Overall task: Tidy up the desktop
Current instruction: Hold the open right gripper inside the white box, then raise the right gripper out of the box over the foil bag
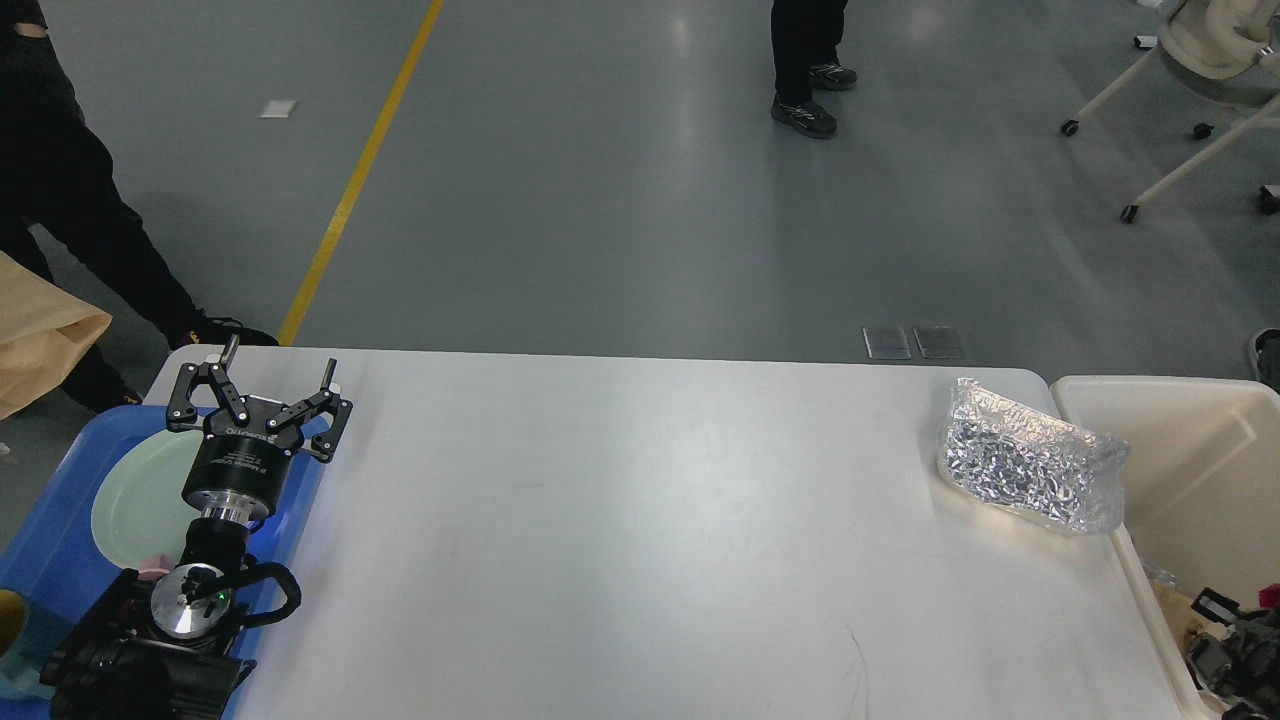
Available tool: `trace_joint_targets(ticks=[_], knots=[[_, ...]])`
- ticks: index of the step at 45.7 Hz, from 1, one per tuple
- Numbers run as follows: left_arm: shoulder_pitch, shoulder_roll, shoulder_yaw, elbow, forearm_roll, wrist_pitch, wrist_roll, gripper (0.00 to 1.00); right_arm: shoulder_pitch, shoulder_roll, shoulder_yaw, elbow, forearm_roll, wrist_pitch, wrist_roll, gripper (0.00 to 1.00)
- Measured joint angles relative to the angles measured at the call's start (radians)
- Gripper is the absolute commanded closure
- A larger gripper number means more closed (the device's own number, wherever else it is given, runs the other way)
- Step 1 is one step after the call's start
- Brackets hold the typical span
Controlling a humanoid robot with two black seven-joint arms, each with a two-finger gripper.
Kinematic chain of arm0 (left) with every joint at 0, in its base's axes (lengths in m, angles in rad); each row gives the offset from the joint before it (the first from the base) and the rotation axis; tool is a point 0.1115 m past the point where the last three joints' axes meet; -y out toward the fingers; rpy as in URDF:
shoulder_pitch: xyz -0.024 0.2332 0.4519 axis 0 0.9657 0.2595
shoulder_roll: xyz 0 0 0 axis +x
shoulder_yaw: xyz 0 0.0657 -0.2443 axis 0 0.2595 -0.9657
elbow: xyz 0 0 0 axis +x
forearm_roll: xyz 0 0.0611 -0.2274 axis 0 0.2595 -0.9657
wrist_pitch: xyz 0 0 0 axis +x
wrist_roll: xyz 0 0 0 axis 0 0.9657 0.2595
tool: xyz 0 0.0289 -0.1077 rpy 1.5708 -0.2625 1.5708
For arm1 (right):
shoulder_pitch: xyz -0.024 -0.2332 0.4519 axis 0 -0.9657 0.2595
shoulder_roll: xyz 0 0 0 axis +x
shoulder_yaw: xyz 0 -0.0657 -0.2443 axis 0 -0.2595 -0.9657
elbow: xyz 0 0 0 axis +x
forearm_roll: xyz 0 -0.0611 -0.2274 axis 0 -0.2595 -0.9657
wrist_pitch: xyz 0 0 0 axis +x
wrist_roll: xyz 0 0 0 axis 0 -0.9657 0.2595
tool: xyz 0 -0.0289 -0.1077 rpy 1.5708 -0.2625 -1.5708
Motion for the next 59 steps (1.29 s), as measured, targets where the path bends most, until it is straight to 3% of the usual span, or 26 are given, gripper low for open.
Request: trace_joint_targets(ticks=[24,34,40,46,59], knots=[[0.0,0.001,0.0,0.0,0.0,0.0,0.0,0.04,0.064,-0.001,0.003,0.029,0.0,-0.027,0.0,0.0],[0.0,0.0,0.0,0.0,0.0,0.0,0.0,0.04,0.324,-0.139,-0.007,0.292,-0.026,0.087,-0.005,0.0],[0.0,0.0,0.0,0.0,0.0,0.0,0.0,0.04,0.565,-0.228,-0.049,0.529,-0.1,0.183,-0.006,0.0],[0.0,-0.001,0.0,0.0,0.0,0.0,0.0,0.04,0.825,-0.251,-0.155,0.715,-0.165,0.352,-0.007,0.0],[0.0,-0.001,0.0,0.0,0.0,0.0,0.0,0.04,1.353,-0.108,-0.323,0.947,-0.175,0.766,-0.008,0.0]])
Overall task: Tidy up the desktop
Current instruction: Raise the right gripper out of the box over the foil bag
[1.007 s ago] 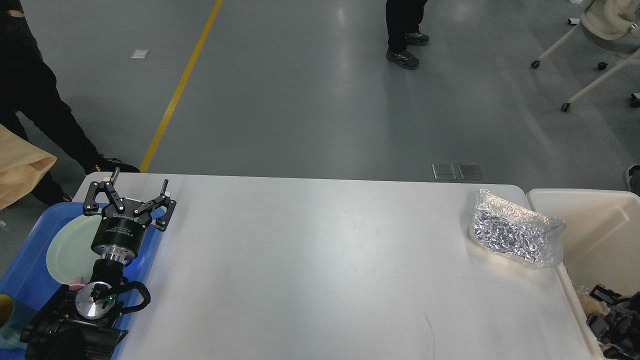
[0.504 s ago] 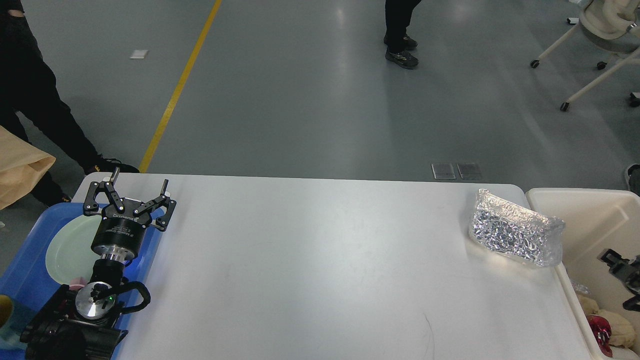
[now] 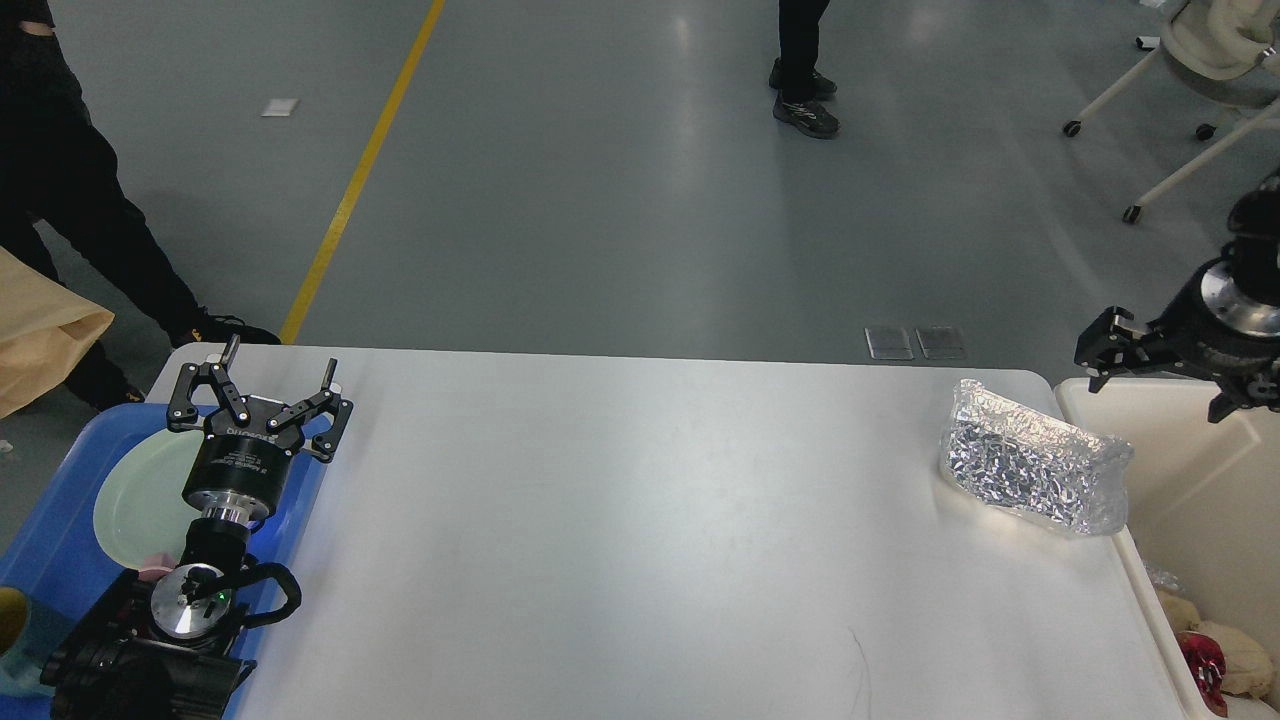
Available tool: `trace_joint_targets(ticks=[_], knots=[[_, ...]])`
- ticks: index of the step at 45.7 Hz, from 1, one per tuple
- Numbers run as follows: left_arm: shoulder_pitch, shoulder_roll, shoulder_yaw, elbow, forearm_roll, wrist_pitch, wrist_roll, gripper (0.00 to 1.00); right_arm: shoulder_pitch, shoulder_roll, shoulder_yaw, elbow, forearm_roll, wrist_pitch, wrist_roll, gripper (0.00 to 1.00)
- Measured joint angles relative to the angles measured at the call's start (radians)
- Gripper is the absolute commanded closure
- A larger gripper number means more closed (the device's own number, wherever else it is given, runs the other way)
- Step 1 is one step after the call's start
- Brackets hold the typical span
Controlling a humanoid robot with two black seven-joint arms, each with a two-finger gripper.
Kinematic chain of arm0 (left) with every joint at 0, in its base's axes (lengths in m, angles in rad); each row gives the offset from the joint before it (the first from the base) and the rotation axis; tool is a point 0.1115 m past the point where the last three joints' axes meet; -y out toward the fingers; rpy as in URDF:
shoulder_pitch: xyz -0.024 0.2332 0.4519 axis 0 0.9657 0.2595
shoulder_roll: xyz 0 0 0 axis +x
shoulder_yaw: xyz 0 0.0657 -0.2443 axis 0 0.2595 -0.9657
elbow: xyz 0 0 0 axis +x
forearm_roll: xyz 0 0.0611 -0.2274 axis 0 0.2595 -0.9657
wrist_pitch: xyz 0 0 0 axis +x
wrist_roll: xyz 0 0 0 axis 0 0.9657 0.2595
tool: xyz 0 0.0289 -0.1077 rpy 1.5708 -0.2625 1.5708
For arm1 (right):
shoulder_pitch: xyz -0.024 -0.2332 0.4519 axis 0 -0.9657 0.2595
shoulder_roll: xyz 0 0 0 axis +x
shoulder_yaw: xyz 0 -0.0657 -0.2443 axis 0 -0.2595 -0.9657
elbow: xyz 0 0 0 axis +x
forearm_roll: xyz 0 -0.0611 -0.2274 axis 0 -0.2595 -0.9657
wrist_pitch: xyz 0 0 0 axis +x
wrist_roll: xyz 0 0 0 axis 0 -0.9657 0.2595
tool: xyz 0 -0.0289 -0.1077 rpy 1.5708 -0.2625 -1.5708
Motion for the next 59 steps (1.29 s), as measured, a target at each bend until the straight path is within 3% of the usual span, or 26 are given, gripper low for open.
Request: trace_joint_targets(ticks=[12,21,59], knots=[[0.0,0.001,0.0,0.0,0.0,0.0,0.0,0.04,0.494,0.024,-0.011,0.381,0.001,0.083,-0.002,0.0],[0.0,0.002,0.0,0.001,0.0,0.0,0.0,0.04,0.726,0.052,-0.007,0.606,0.003,0.084,0.0,0.0],[0.0,0.0,0.0,0.0,0.0,0.0,0.0,0.04,0.696,0.071,0.021,0.643,0.016,0.052,0.005,0.0]])
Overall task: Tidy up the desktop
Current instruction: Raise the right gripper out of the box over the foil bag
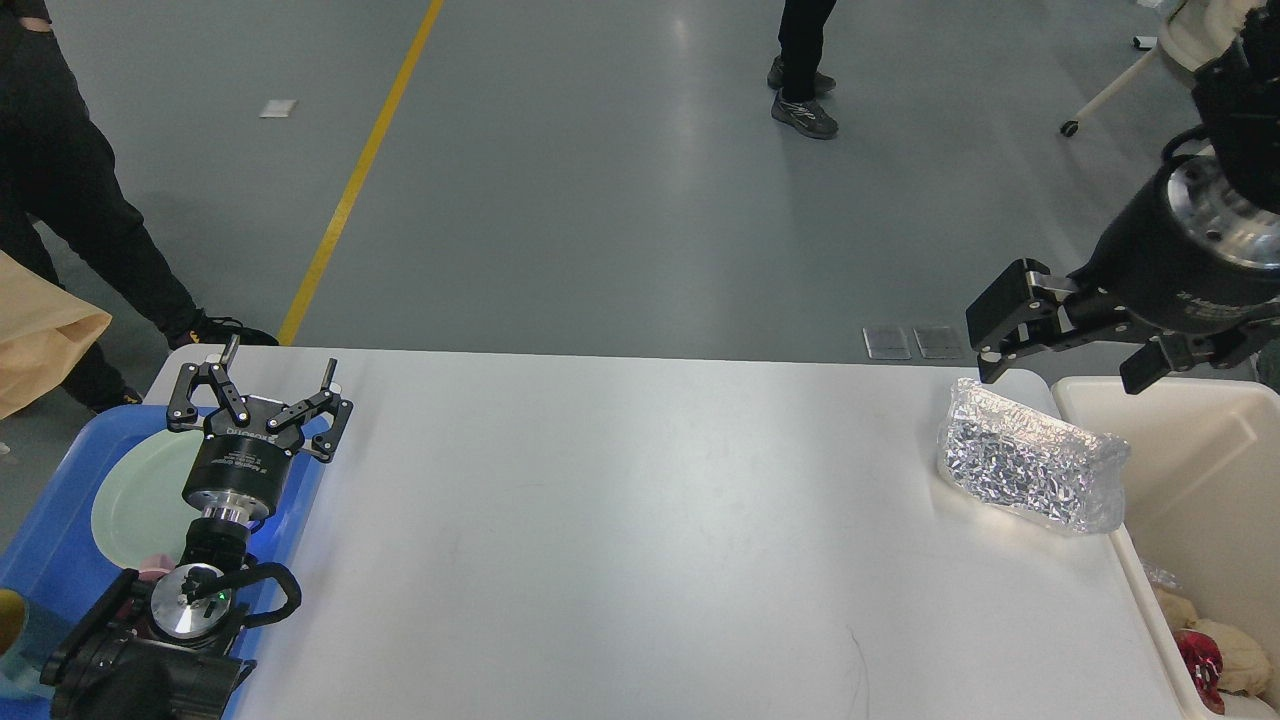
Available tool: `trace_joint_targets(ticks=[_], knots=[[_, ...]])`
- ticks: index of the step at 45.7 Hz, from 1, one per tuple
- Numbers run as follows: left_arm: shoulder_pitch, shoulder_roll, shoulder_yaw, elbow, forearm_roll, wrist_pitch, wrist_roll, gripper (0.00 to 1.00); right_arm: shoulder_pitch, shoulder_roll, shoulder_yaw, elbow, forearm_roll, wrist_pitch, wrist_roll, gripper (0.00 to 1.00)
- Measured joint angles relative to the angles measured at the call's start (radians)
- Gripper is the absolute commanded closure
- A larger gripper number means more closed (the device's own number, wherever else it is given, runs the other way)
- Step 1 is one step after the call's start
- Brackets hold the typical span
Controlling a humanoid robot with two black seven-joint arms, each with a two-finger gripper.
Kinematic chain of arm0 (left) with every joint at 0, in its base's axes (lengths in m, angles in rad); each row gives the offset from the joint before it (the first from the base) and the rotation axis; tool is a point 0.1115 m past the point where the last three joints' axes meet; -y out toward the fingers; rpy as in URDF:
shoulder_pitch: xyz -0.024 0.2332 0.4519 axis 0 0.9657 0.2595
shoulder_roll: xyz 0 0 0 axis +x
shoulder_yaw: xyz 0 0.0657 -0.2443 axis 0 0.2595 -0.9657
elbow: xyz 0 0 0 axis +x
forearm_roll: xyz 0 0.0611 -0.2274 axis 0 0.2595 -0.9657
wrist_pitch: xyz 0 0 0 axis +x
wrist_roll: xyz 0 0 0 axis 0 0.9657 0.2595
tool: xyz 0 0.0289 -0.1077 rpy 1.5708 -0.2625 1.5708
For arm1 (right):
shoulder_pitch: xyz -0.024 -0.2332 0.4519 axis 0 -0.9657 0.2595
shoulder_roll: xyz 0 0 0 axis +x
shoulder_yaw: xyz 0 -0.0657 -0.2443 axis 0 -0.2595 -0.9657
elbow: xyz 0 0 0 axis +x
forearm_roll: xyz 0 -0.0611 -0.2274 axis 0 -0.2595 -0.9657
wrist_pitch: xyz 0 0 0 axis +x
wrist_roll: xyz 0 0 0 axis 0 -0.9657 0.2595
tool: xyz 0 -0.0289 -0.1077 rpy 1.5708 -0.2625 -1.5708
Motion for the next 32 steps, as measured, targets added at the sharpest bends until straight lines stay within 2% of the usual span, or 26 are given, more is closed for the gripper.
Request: trace_joint_targets(ticks=[9,21,32], knots=[[0.0,0.0,0.0,0.0,0.0,0.0,0.0,0.04,-0.066,-0.004,-0.018,-0.04,0.042,-0.073,-0.003,0.0],[0.0,0.0,0.0,0.0,0.0,0.0,0.0,0.04,-0.346,-0.001,-0.072,-0.221,0.239,-0.253,-0.006,0.0],[0.0,0.0,0.0,0.0,0.0,0.0,0.001,0.04,-0.587,-0.016,-0.063,-0.369,0.485,-0.398,-0.028,0.0]])
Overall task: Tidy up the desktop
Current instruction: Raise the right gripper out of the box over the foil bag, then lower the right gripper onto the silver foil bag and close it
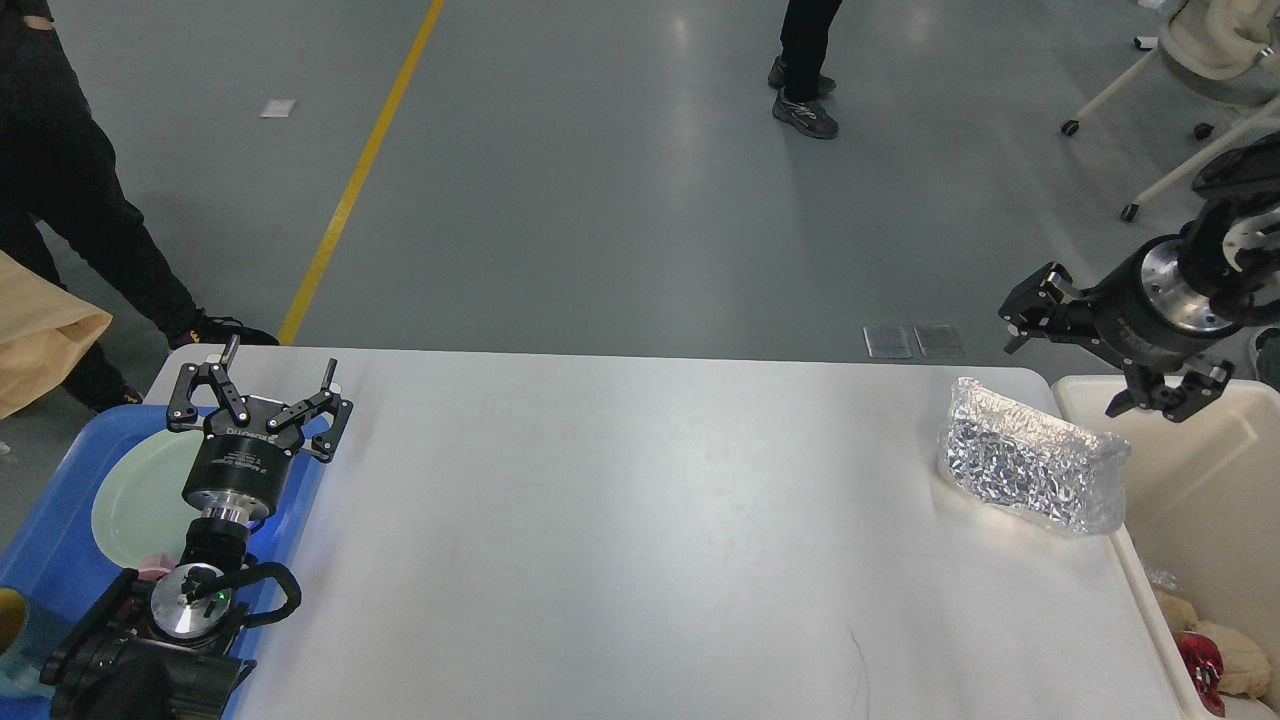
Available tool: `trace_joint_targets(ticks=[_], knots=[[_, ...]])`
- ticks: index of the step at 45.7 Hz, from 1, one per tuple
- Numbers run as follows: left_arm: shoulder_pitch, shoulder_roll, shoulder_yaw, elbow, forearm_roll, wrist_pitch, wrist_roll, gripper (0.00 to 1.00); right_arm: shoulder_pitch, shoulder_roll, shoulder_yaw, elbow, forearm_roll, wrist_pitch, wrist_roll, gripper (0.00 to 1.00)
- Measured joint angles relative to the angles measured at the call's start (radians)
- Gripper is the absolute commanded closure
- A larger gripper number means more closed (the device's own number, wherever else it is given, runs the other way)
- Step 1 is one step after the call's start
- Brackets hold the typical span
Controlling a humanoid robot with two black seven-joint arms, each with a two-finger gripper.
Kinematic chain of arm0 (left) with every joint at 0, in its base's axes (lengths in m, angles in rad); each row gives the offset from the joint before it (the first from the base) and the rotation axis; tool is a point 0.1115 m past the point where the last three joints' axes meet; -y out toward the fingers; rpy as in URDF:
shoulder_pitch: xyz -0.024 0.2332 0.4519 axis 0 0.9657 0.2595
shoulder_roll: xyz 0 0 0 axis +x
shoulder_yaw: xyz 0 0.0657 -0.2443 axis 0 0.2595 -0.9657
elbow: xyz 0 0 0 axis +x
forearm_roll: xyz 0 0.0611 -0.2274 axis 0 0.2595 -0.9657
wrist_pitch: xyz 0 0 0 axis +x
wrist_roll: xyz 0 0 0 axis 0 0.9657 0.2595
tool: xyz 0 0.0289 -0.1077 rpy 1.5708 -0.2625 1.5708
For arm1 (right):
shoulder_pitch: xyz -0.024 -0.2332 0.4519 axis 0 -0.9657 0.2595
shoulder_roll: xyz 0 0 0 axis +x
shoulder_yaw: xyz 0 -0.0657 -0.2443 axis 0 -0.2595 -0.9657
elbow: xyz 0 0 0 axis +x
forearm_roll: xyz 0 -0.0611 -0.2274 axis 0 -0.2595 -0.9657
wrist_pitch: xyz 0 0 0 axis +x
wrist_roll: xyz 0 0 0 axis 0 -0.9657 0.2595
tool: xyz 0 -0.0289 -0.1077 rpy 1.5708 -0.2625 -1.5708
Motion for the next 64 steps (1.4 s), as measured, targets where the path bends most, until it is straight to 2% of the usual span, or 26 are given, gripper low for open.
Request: trace_joint_targets(ticks=[5,13,16,20,32,50,54,58,64], knots=[[0.0,0.0,0.0,0.0,0.0,0.0,0.0,0.04,-0.121,-0.002,0.017,-0.071,0.13,-0.083,-0.003,0.0],[0.0,0.0,0.0,0.0,0.0,0.0,0.0,0.04,-0.314,-0.01,0.089,-0.213,0.345,-0.126,-0.004,0.0],[0.0,0.0,0.0,0.0,0.0,0.0,-0.001,0.04,-0.395,-0.025,0.131,-0.268,0.408,-0.129,-0.004,0.07],[0.0,0.0,0.0,0.0,0.0,0.0,-0.001,0.04,-0.518,-0.053,0.226,-0.363,0.476,-0.13,-0.005,0.09],[0.0,0.0,0.0,0.0,0.0,0.0,-0.001,0.04,-0.852,-0.043,0.534,-0.628,0.48,-0.167,-0.004,0.04],[0.0,0.0,0.0,0.0,0.0,0.0,-0.001,0.04,-1.038,0.05,0.6,-0.866,0.431,-0.176,-0.003,0.08],[0.0,0.0,0.0,0.001,0.0,0.0,-0.001,0.04,-1.046,0.052,0.638,-0.878,0.427,-0.182,-0.002,0.16],[0.0,0.0,0.0,0.001,0.0,0.0,-0.001,0.04,-1.048,0.05,0.661,-0.881,0.406,-0.188,-0.001,0.33],[0.0,0.0,0.0,0.001,0.0,0.0,-0.001,0.04,-1.061,0.05,0.692,-0.882,0.371,-0.22,0.002,0.5]])
